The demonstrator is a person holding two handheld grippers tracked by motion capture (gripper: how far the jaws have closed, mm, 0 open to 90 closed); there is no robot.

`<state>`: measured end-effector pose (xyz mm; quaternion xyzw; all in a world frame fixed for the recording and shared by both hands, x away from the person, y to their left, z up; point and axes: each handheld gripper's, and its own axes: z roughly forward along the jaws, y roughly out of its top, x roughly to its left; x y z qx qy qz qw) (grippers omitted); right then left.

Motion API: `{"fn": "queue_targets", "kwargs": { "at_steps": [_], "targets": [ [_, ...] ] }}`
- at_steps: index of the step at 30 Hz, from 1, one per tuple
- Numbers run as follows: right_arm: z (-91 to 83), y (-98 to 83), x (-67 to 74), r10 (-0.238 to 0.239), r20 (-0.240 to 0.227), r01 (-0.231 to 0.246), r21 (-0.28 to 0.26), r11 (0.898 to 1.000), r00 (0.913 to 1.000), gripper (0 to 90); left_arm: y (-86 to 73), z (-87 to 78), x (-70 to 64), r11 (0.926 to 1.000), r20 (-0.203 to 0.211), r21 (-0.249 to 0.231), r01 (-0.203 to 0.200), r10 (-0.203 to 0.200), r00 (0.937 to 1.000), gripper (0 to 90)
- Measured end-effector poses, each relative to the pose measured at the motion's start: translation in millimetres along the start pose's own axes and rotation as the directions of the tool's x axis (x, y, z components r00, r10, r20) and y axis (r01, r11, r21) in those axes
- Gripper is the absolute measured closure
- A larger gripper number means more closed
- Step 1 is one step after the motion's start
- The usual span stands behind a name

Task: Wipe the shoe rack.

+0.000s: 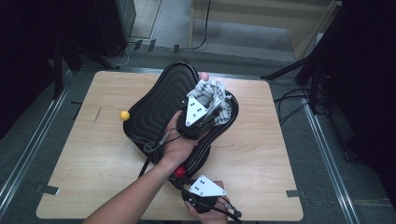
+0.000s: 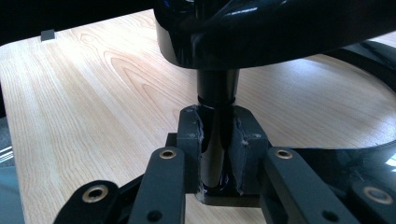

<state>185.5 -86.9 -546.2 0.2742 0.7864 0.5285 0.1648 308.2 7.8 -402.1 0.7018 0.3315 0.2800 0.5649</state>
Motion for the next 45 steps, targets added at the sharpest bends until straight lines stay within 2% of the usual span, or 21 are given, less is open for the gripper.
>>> {"fn": "queue_targets", "kwargs": {
  "at_steps": [6, 9, 11, 13, 14, 15, 16, 19, 22, 25, 26, 28, 30, 32, 34, 37, 39, 41, 43, 45],
  "targets": [
    [0.1, 0.0, 0.0, 0.0, 0.0, 0.0, -0.001, 1.0, 1.0, 76.0, -1.6, -2.1, 14.7, 0.9984, -0.053, 0.007, 0.056, -0.056, 0.997, 73.9],
    [0.0, -0.1, -0.1, 0.0, -0.002, 0.0, 0.0, 1.0, 1.0, 75.9, -3.4, -4.3, 12.7, 0.9986, -0.008, 0.008, 0.053, -0.053, 0.9986, 74.0],
    [0.3, 0.0, 0.0, 0.001, -0.006, -0.001, 0.001, 1.0, 1.0, 76.0, -5.3, -5.6, 5.5, 0.9998, 0.036, 0.005, 0.021, -0.021, 0.9991, 74.0],
    [0.5, 0.2, 0.3, 0.001, -0.003, -0.001, 0.002, 1.0, 1.0, 75.9, -7.3, -7.0, -1.4, 0.9999, 0.051, 0.003, -0.015, 0.015, 0.9986, 74.0],
    [0.5, 0.2, 0.4, 0.001, -0.002, -0.001, 0.003, 1.0, 1.0, 76.0, -7.8, -7.8, -2.4, 0.9997, 0.047, 0.005, -0.026, 0.025, 0.9986, 74.0],
    [0.3, 0.2, 0.5, 0.0, -0.003, 0.0, 0.004, 1.0, 1.0, 76.0, -7.8, -8.2, -0.9, 0.9998, 0.047, 0.006, -0.019, 0.018, 0.9987, 73.9],
    [0.4, 0.2, 0.5, 0.001, -0.002, -0.001, 0.003, 1.0, 1.0, 75.9, -7.9, -8.4, 2.1, 0.9999, 0.047, 0.012, -0.004, 0.004, 0.9989, 73.8],
    [0.4, 0.2, 0.5, 0.002, -0.001, -0.002, 0.003, 1.0, 1.0, 76.0, -8.1, -9.7, 14.8, 0.9994, 0.008, 0.026, 0.024, -0.024, 0.9997, 73.8],
    [0.5, 0.3, 0.5, 0.001, -0.001, -0.001, 0.002, 1.0, 1.0, 75.9, -8.9, -11.9, 25.9, 0.9972, -0.025, 0.031, 0.069, -0.068, 0.9974, 73.7],
    [1.0, 0.4, 0.3, -0.002, 0.0, 0.002, 0.0, 1.0, 1.0, 76.0, -10.8, -13.8, 24.4, 0.9978, -0.027, 0.032, 0.059, -0.058, 0.998, 73.9],
    [1.2, 0.5, 0.4, -0.002, 0.0, 0.002, 0.0, 1.0, 1.0, 76.0, -11.3, -14.6, 22.9, 0.9981, -0.012, 0.032, 0.053, -0.053, 0.9985, 74.0],
    [1.5, 0.7, 0.7, 0.0, 0.0, 0.0, 0.0, 1.0, 1.0, 76.0, -13.1, -15.8, 18.8, 0.999, 0.046, 0.027, 0.036, -0.037, 0.9983, 73.9],
    [1.6, 0.6, 0.6, -0.002, 0.001, 0.002, 0.001, 1.0, 1.0, 76.0, -15.5, -16.6, 15.2, 0.9997, 0.114, 0.023, 0.01, -0.012, 0.9934, 73.8],
    [1.6, 0.6, 0.6, -0.002, 0.002, 0.002, 0.002, 1.0, 1.0, 75.9, -17.1, -18.0, 15.4, 0.9997, 0.145, 0.019, -0.014, 0.011, 0.9894, 73.5],
    [1.6, 0.6, 0.7, -0.002, 0.003, 0.002, 0.001, 1.0, 1.0, 75.9, -17.7, -18.6, 19.2, 0.9998, 0.143, 0.021, -0.002, -0.001, 0.9897, 73.1],
    [1.6, 0.7, 0.7, -0.001, 0.003, 0.001, 0.002, 1.0, 1.0, 76.0, -17.8, -20.6, 28.8, 0.9989, 0.079, 0.035, 0.032, -0.035, 0.9963, 72.9],
    [1.6, 0.7, 0.7, -0.001, 0.003, 0.001, 0.001, 1.0, 1.0, 76.0, -18.3, -22.1, 32.9, 0.9977, 0.06, 0.04, 0.055, -0.058, 0.9965, 73.0],
    [1.7, 0.7, 0.7, -0.001, 0.003, 0.001, 0.001, 1.0, 1.0, 76.0, -19.9, -23.7, 32.6, 0.9985, 0.072, 0.041, 0.037, -0.04, 0.9966, 73.2],
    [2.1, 0.7, 0.8, -0.001, 0.003, 0.001, 0.001, 1.0, 1.0, 76.0, -21.2, -25.0, 31.3, 0.9987, 0.119, 0.043, 0.028, -0.033, 0.9923, 73.2],
    [2.3, 0.8, 0.8, -0.002, 0.003, 0.002, 0.0, 1.0, 1.0, 75.9, -22.6, -26.1, 29.8, 0.999, 0.149, 0.042, 0.013, -0.019, 0.9887, 73.2]
  ]
}}
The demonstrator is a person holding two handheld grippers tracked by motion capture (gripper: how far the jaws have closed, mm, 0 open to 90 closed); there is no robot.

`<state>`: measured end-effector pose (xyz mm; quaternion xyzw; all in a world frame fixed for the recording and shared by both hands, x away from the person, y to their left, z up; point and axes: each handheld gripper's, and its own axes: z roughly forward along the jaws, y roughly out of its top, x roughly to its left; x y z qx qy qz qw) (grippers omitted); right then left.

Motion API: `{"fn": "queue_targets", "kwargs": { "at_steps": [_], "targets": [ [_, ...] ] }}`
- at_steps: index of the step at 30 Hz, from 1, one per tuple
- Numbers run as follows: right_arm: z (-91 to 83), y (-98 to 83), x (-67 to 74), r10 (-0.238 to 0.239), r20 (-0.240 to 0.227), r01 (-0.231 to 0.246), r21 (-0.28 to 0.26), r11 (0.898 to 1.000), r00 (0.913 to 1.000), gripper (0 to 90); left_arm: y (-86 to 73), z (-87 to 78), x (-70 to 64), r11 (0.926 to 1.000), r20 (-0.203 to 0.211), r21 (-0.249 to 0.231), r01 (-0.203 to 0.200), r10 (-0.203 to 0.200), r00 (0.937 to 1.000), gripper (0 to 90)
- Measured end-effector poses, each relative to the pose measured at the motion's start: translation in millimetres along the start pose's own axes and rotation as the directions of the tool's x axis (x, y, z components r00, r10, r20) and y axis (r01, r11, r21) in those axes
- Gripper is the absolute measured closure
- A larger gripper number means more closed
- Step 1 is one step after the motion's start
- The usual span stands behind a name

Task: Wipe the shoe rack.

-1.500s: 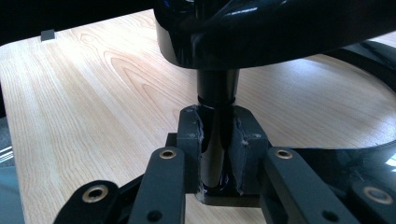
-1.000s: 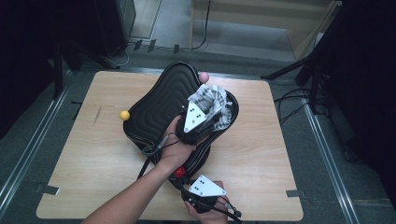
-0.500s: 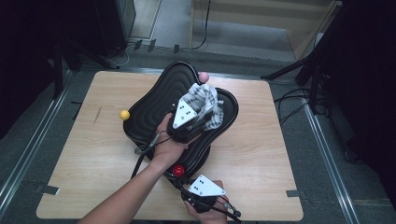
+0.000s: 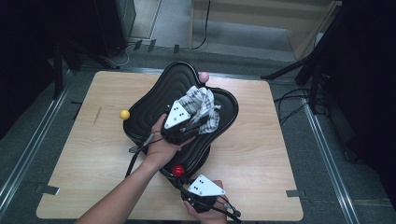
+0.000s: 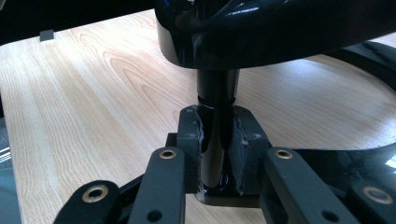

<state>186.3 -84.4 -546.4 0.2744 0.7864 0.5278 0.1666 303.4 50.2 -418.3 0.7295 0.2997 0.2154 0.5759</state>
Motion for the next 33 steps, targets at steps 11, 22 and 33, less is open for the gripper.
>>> {"fn": "queue_targets", "kwargs": {
  "at_steps": [11, 22, 33],
  "targets": [
    [0.1, 0.0, 0.4, 0.003, -0.001, -0.003, 0.001, 1.0, 1.0, 76.0, -1.0, -3.8, 6.0, 0.9997, -0.062, 0.008, 0.024, -0.023, 0.9978, 72.5],
    [0.1, 0.1, 0.4, 0.003, -0.001, -0.003, 0.002, 1.0, 1.0, 76.0, -3.1, -6.7, 7.9, 0.9999, -0.044, 0.014, -0.008, 0.009, 0.999, 70.9],
    [0.7, 0.1, 0.3, 0.001, -0.002, -0.001, 0.001, 1.0, 1.0, 76.0, -6.3, -10.4, 1.1, 0.9984, 0.061, 0.034, -0.046, 0.044, 0.9972, 70.9]
  ]
}}
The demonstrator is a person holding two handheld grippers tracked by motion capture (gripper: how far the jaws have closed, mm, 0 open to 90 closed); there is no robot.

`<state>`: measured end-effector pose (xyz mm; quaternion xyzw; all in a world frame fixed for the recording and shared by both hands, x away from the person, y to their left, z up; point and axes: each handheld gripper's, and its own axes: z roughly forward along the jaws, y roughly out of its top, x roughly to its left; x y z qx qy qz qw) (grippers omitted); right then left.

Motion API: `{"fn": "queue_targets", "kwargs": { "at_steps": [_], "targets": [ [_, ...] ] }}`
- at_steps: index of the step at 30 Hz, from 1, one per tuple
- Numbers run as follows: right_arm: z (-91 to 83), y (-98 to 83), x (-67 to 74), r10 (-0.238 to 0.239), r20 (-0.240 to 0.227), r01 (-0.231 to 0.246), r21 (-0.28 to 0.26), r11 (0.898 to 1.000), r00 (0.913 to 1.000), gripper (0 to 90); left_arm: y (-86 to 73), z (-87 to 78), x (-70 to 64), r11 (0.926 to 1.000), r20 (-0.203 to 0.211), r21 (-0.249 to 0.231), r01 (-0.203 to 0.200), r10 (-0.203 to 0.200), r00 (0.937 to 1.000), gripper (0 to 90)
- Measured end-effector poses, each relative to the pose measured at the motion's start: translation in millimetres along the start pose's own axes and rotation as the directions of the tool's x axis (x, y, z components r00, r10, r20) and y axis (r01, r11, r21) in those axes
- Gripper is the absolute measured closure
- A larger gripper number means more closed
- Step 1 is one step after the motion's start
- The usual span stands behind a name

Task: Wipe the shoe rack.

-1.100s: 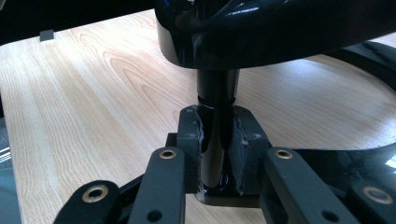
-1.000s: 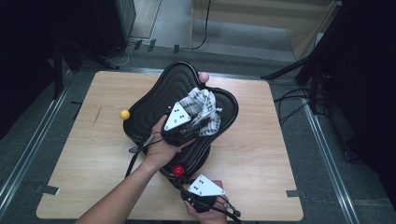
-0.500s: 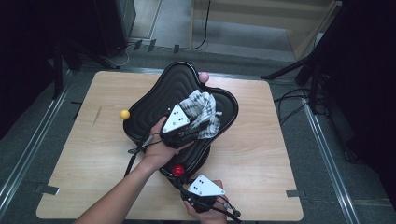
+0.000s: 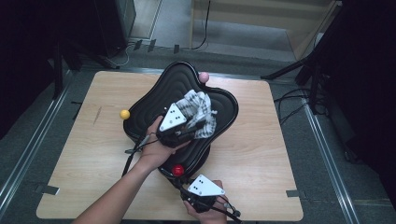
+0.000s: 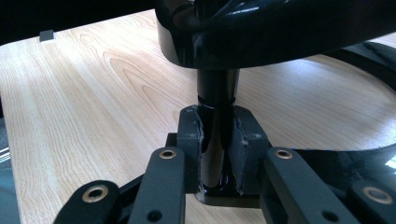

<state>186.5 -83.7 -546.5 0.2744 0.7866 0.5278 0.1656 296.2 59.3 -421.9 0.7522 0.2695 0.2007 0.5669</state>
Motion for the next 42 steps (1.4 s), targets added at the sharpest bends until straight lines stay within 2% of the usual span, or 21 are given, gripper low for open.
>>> {"fn": "queue_targets", "kwargs": {
  "at_steps": [2, 5, 9, 11, 13, 14, 16, 18, 19, 21, 23, 24, 27, 28, 30, 32, 34, 36, 37, 40, 42],
  "targets": [
    [0.1, 0.0, 0.1, 0.0, 0.0, 0.0, 0.0, 1.0, 1.0, 76.0, -1.7, -0.9, -1.9, 0.9995, -0.01, -0.007, -0.031, 0.031, 0.9995, 70.8],
    [0.1, 0.0, 0.1, 0.002, 0.0, -0.002, 0.0, 1.0, 1.0, 76.0, -3.6, -2.8, 4.3, 0.9998, -0.06, -0.01, 0.019, -0.019, 0.998, 68.0],
    [0.1, -0.1, 0.1, 0.004, 0.0, -0.004, 0.0, 1.0, 1.0, 76.0, -4.1, -8.4, 14.7, 0.9979, -0.178, -0.005, 0.064, -0.064, 0.982, 68.0],
    [0.1, 0.0, 0.0, 0.002, -0.001, -0.002, -0.001, 1.0, 1.0, 76.0, -5.1, -10.7, 17.8, 0.9964, -0.208, -0.005, 0.085, -0.084, 0.9746, 67.9],
    [0.2, 0.0, 0.0, 0.001, -0.001, -0.001, -0.001, 1.0, 1.0, 76.0, -5.9, -10.7, 14.6, 0.9975, -0.202, -0.003, 0.071, -0.07, 0.9768, 68.6],
    [0.2, 0.0, 0.0, 0.002, -0.001, -0.002, -0.001, 1.0, 1.0, 76.0, -6.2, -10.3, 10.8, 0.9989, -0.179, 0.003, 0.046, -0.045, 0.9827, 68.9],
    [0.5, 0.0, 0.0, 0.001, -0.002, -0.001, -0.001, 1.0, 1.0, 76.0, -6.7, -9.1, 5.0, 0.9998, -0.089, 0.006, 0.016, -0.016, 0.9959, 69.2],
    [0.7, 0.1, 0.0, 0.002, -0.001, -0.002, -0.001, 1.0, 1.0, 76.0, -7.9, -7.7, -1.7, 0.9993, 0.006, 0.006, -0.038, 0.038, 0.9993, 69.4],
    [0.6, 0.1, 0.0, 0.002, -0.002, -0.002, 0.0, 1.0, 1.0, 76.0, -8.4, -7.6, -3.7, 0.9981, 0.013, 0.003, -0.062, 0.062, 0.998, 69.5],
    [0.6, 0.1, 0.1, 0.002, -0.001, -0.002, 0.0, 1.0, 1.0, 76.0, -9.2, -7.8, -4.5, 0.9962, 0.003, -0.001, -0.087, 0.087, 0.9962, 69.3],
    [0.6, 0.2, 0.2, 0.003, 0.0, -0.003, 0.0, 1.0, 1.0, 76.0, -8.9, -8.7, 0.3, 0.9985, -0.038, 0.003, -0.054, 0.054, 0.9978, 67.4],
    [0.6, 0.1, 0.2, 0.003, 0.0, -0.003, 0.0, 1.0, 1.0, 76.0, -8.8, -10.0, 4.6, 0.9996, -0.084, 0.004, -0.028, 0.028, 0.9961, 67.3],
    [0.6, 0.1, 0.2, 0.003, -0.001, -0.003, -0.001, 1.0, 1.0, 76.0, -9.6, -14.1, 15.0, 0.9986, -0.178, 0.002, 0.052, -0.051, 0.9827, 67.0],
    [0.7, 0.1, 0.1, 0.003, -0.002, -0.003, -0.001, 1.0, 1.0, 76.0, -10.3, -15.5, 17.9, 0.9971, -0.187, 0.001, 0.077, -0.075, 0.9795, 67.1],
    [0.7, 0.1, 0.1, 0.004, -0.002, -0.004, -0.001, 1.0, 1.0, 76.0, -11.6, -16.7, 17.2, 0.9962, -0.179, 0.005, 0.087, -0.084, 0.9803, 67.6],
    [0.7, 0.1, 0.0, 0.003, -0.003, -0.003, 0.0, 1.0, 1.0, 75.9, -11.7, -16.7, 10.2, 0.9987, -0.161, 0.017, 0.048, -0.045, 0.9859, 67.8],
    [1.0, 0.3, 0.0, 0.003, -0.003, -0.003, 0.001, 1.0, 1.0, 75.9, -12.0, -15.7, 3.9, 0.9997, -0.084, 0.02, 0.017, -0.015, 0.9963, 67.7],
    [1.2, 0.3, 0.2, 0.002, -0.001, -0.002, 0.001, 1.0, 1.0, 75.9, -13.7, -14.4, -1.6, 0.9993, -0.021, 0.019, -0.033, 0.034, 0.9992, 67.7],
    [1.1, 0.3, 0.2, 0.003, -0.001, -0.003, 0.002, 1.0, 1.0, 76.0, -14.2, -14.4, -2.4, 0.9989, -0.012, 0.016, -0.044, 0.044, 0.999, 67.8],
    [1.2, 0.3, 0.4, 0.003, 0.001, -0.003, 0.0, 1.0, 1.0, 75.9, -14.5, -15.6, 2.9, 0.9995, -0.043, 0.017, -0.026, 0.026, 0.9987, 66.7],
    [1.1, 0.2, 0.4, 0.005, 0.0, -0.005, 0.0, 1.0, 1.0, 76.0, -14.3, -18.3, 11.0, 0.9996, -0.121, 0.02, 0.021, -0.018, 0.9925, 66.0]
  ]
}}
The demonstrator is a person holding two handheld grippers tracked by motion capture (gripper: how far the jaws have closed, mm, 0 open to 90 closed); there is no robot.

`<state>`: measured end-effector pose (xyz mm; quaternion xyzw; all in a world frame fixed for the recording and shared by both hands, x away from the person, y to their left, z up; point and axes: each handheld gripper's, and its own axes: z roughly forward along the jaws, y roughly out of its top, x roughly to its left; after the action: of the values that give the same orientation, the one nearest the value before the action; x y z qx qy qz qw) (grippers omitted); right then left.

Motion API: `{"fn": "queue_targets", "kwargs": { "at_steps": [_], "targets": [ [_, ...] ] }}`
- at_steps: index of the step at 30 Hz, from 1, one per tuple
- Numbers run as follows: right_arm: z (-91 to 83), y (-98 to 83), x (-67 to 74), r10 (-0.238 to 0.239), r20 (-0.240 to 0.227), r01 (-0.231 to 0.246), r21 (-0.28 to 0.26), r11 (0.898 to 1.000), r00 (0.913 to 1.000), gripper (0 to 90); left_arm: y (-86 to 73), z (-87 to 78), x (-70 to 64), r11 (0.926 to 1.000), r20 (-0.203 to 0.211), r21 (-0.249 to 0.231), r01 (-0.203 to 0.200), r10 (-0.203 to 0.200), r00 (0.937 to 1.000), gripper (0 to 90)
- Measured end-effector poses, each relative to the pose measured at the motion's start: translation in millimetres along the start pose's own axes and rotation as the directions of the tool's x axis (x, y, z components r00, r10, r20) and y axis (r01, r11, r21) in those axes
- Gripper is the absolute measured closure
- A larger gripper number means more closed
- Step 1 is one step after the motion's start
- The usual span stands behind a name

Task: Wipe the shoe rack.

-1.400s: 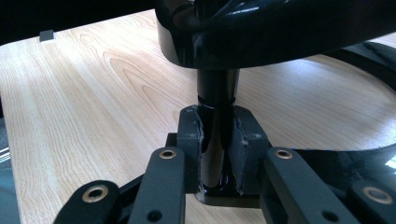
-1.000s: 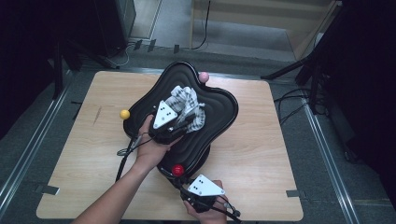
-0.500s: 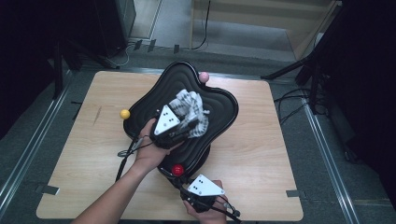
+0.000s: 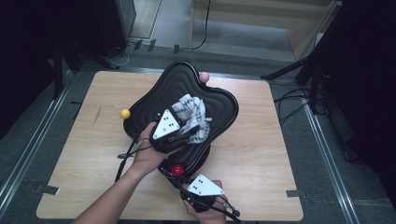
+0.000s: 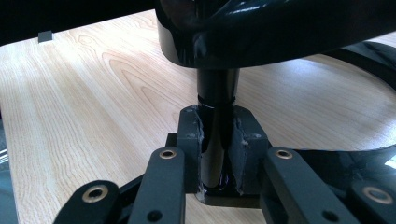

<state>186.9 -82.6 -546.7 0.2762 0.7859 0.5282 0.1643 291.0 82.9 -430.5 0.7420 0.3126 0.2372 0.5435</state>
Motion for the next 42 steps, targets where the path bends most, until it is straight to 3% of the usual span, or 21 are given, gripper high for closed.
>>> {"fn": "queue_targets", "kwargs": {
  "at_steps": [2, 3, 5, 6, 11, 13, 16, 17, 19, 22, 25, 27, 29, 32, 33, 36, 38, 42],
  "targets": [
    [0.1, 0.0, 0.1, 0.0, 0.0, 0.0, -0.001, 1.0, 1.0, 76.0, -0.3, -2.5, 9.5, 0.9981, -0.061, 0.009, 0.061, -0.06, 0.9963, 65.9],
    [0.1, 0.0, 0.0, 0.0, -0.001, 0.0, -0.001, 1.0, 1.0, 75.9, -1.1, -3.8, 12.8, 0.9964, -0.059, 0.011, 0.084, -0.084, 0.9948, 66.0],
    [0.1, 0.0, -0.1, -0.002, -0.001, 0.002, 0.0, 1.0, 1.0, 75.9, -2.5, -4.6, 10.3, 0.9978, -0.03, 0.017, 0.064, -0.064, 0.9975, 67.5],
    [0.1, -0.1, -0.3, -0.002, -0.001, 0.002, 0.0, 1.0, 1.0, 75.9, -3.4, -4.7, 6.5, 0.9985, 0.011, 0.019, 0.051, -0.051, 0.9986, 67.5],
    [0.4, 0.2, -0.1, -0.002, 0.001, 0.002, 0.001, 1.0, 1.0, 76.0, -3.1, -6.5, -6.3, 0.9989, 0.106, 0.037, -0.029, 0.025, 0.9941, 66.8],
    [0.5, 0.2, -0.3, -0.006, 0.003, 0.006, -0.001, 1.0, 1.0, 76.0, -3.5, -6.8, -6.0, 0.9986, 0.096, 0.038, -0.037, 0.034, 0.9948, 66.1],
    [0.5, 0.2, 0.1, -0.001, 0.003, 0.001, 0.001, 1.0, 1.0, 76.0, -3.2, -6.8, 1.8, 0.998, 0.051, 0.049, 0.04, -0.042, 0.9978, 65.1],
    [0.5, 0.2, 0.2, -0.001, 0.003, 0.001, 0.0, 1.0, 1.0, 76.0, -2.6, -7.3, 4.3, 0.9968, 0.018, 0.054, 0.059, -0.061, 0.998, 65.2],
    [0.5, 0.2, 0.2, -0.001, 0.003, 0.001, 0.0, 1.0, 1.0, 76.0, -1.7, -7.8, 5.6, 0.9944, -0.007, 0.06, 0.087, -0.086, 0.9962, 65.1],
    [0.5, 0.1, 0.1, -0.001, 0.002, 0.001, 0.001, 1.0, 1.0, 75.9, -0.6, -8.3, -0.6, 0.9944, -0.023, 0.069, 0.079, -0.078, 0.9967, 65.8],
    [0.6, 0.2, -0.3, -0.006, 0.003, 0.006, -0.002, 1.0, 1.0, 76.0, -2.0, -8.6, -10.1, 0.9967, 0.063, 0.074, 0.034, -0.039, 0.9973, 66.2],
    [0.4, 0.1, -0.2, -0.003, 0.002, 0.003, 0.001, 1.0, 1.0, 76.0, -4.1, -9.4, -15.0, 0.9971, 0.097, 0.076, 0.005, -0.012, 0.9952, 66.3],
    [0.5, 0.1, -0.3, -0.006, 0.003, 0.006, -0.001, 1.0, 1.0, 76.0, -4.6, -11.2, -15.5, 0.9966, 0.075, 0.081, 0.012, -0.018, 0.997, 65.8],
    [0.4, 0.1, 0.1, 0.0, 0.002, 0.0, 0.0, 1.0, 1.0, 76.0, -5.1, -14.1, -10.2, 0.9938, 0.026, 0.096, 0.055, -0.058, 0.998, 64.9],
    [0.5, 0.1, 0.0, 0.0, 0.002, 0.0, 0.0, 1.0, 1.0, 76.0, -5.5, -15.4, -6.6, 0.9911, -0.001, 0.099, 0.089, -0.09, 0.996, 64.7],
    [0.5, 0.1, 0.0, -0.002, 0.003, 0.002, 0.001, 1.0, 1.0, 75.9, -8.3, -18.4, -0.7, 0.9857, -0.051, 0.091, 0.142, -0.138, 0.9892, 64.0],
    [0.4, 0.2, 0.0, -0.003, 0.003, 0.003, 0.001, 1.0, 1.0, 76.0, -12.0, -20.8, -1.2, 0.9838, -0.059, 0.084, 0.159, -0.154, 0.9863, 64.1],
    [0.5, 0.1, 0.0, -0.003, 0.003, 0.003, 0.001, 1.0, 1.0, 75.9, -16.6, -24.3, -8.2, 0.9879, -0.023, 0.08, 0.133, -0.132, 0.991, 66.3]
  ]
}}
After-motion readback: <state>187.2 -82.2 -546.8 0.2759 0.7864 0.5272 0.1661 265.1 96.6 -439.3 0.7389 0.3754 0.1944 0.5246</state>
